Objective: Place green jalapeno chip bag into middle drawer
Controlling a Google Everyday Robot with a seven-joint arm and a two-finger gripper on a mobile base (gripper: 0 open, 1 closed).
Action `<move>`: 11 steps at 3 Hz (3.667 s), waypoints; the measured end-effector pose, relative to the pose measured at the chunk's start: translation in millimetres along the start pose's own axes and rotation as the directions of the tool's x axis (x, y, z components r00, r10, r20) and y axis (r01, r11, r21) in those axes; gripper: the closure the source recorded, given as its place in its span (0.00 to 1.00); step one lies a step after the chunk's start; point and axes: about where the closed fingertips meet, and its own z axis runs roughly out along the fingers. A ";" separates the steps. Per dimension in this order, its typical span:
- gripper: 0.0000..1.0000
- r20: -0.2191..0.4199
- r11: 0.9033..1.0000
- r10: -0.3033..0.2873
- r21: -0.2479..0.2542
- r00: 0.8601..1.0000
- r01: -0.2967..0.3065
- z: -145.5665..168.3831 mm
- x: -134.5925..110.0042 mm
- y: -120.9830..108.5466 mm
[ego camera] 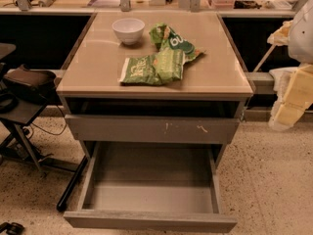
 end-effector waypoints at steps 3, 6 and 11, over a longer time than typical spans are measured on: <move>0.00 0.069 0.998 0.047 -0.033 0.996 -0.045 61.3 -42.3 -48.1; 0.00 0.132 0.995 0.008 -0.096 0.991 0.004 96.1 -108.0 -51.0; 0.00 0.643 0.988 -0.084 -0.048 0.762 0.149 82.3 -211.6 -128.7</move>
Offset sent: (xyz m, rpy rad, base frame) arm 0.0913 0.0290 -0.0512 0.1217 0.0301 -0.0482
